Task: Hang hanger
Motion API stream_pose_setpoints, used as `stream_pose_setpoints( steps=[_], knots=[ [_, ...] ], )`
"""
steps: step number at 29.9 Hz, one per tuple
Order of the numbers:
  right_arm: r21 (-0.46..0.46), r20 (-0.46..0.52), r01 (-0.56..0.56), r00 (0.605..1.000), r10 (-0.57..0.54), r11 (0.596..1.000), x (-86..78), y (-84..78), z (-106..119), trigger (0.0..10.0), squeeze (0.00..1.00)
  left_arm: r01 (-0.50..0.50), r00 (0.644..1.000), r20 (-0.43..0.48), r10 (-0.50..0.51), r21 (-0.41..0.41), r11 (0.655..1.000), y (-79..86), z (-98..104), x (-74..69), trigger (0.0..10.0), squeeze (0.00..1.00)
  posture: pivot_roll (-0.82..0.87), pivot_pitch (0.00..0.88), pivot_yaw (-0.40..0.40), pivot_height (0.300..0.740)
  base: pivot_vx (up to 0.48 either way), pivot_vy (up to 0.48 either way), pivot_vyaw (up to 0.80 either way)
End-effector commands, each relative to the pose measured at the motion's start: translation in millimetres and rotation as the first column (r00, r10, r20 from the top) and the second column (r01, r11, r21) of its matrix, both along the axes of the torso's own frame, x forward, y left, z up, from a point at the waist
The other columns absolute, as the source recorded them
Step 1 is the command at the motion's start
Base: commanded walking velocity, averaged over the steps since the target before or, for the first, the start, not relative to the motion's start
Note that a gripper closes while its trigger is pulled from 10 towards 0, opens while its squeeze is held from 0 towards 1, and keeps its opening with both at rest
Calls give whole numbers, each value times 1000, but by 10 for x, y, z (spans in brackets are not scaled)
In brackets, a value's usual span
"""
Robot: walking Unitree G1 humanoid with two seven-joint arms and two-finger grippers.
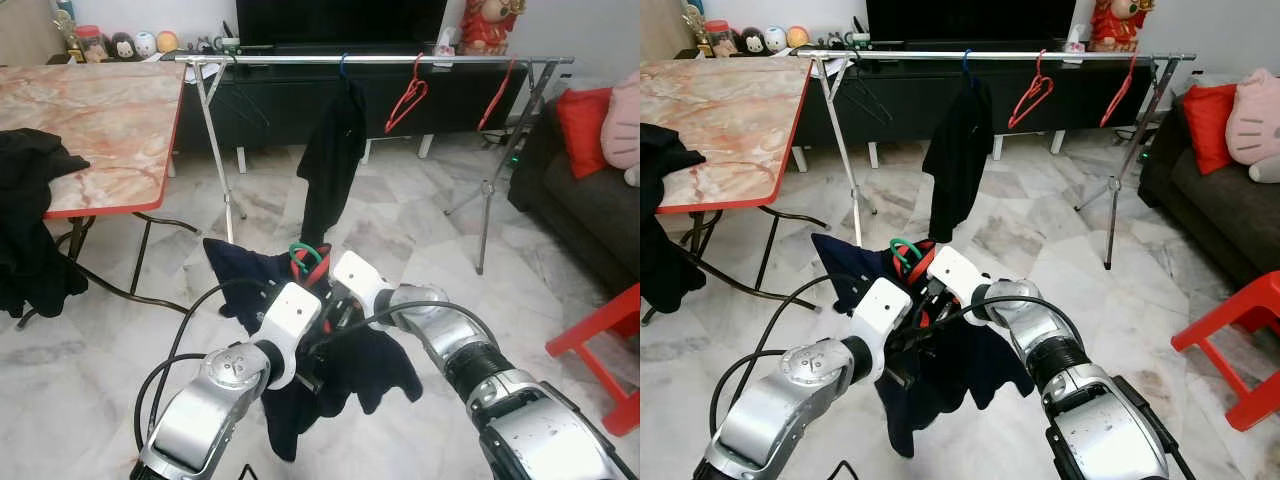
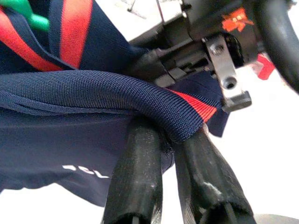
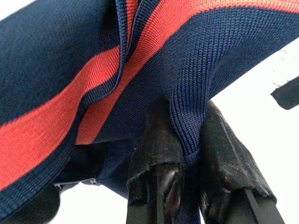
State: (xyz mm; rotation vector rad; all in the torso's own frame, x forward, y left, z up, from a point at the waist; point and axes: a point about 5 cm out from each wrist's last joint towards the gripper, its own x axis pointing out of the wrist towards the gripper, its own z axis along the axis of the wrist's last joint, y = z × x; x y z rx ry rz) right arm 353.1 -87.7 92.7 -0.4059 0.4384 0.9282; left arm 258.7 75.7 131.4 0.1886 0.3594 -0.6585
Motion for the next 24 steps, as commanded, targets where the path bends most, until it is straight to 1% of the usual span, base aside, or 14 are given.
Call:
stream_pose_setpoints(
  steps=[1, 5, 10, 11, 12, 15, 17, 18, 22, 23, 24],
  knots=[
    [45, 57, -6, 998, 3, 999, 69, 32, 165, 0, 0, 6, 1000, 16, -6, -3, 1000, -6, 30, 25, 10000, 1000, -25, 0, -46, 740, 0, 0, 0],
    [32, 61, -5, 998, 3, 999, 70, 11, 156, 0, 0, 16, 1000, 24, -17, 13, 1000, 6, 9, 15, 10000, 1000, -24, 0, -47, 740, 0, 0, 0],
    [30, 61, -6, 998, 4, 1000, 70, 8, 155, 0, 0, 16, 1000, 26, -16, 14, 1000, 6, 5, 15, 10000, 1000, -24, 0, -47, 740, 0, 0, 0],
    [27, 65, 4, 998, -6, 1000, 84, -28, 162, 0, 0, 76, 997, -3, -76, 45, 996, 0, -57, -72, 10000, 1000, -23, 0, -48, 740, 0, 0, 0],
    [26, 66, 7, 998, -9, 1000, 88, -43, 165, 0, 0, 92, 996, -14, -91, 49, 995, -1, -74, -99, 10000, 1000, -23, 0, -48, 740, 0, 0, 0],
    [24, 76, 0, 997, -2, 1000, 92, -76, 175, 0, 0, 91, 996, -10, -90, 46, 995, 21, -69, -112, 10000, 1000, -23, 0, -48, 740, 0, 0, 0],
    [18, 84, -20, 996, 18, 1000, 89, -116, 182, 0, 0, 62, 998, 15, -63, 33, 998, 82, -37, -89, 10000, 1000, -23, 0, -48, 740, 0, 0, 0],
    [6, 89, -34, 995, 33, 999, 85, -155, 180, 0, 0, 38, 998, 41, -39, 16, 999, 145, -1, -70, 10000, 1000, -23, 0, -48, 740, 0, 0, 0],
    [-19, 96, -63, 993, 64, 998, 72, -244, 169, 0, 0, 31, 995, 91, -30, -6, 1000, 294, 87, -81, 10000, 1000, -25, 0, -50, 740, 0, 0, 0],
    [-29, 98, -105, 989, 107, 994, 47, -296, 162, 0, 0, 31, 993, 118, -29, -18, 999, 393, 144, -100, 10000, 1000, -24, 0, -48, 740, 0, 0, 0],
    [-36, 94, -123, 988, 126, 992, 34, -328, 156, 0, 0, 27, 992, 126, -24, -25, 999, 449, 172, -109, 10000, 1000, -22, 0, -48, 740, 0, 0, 0]
  ],
)
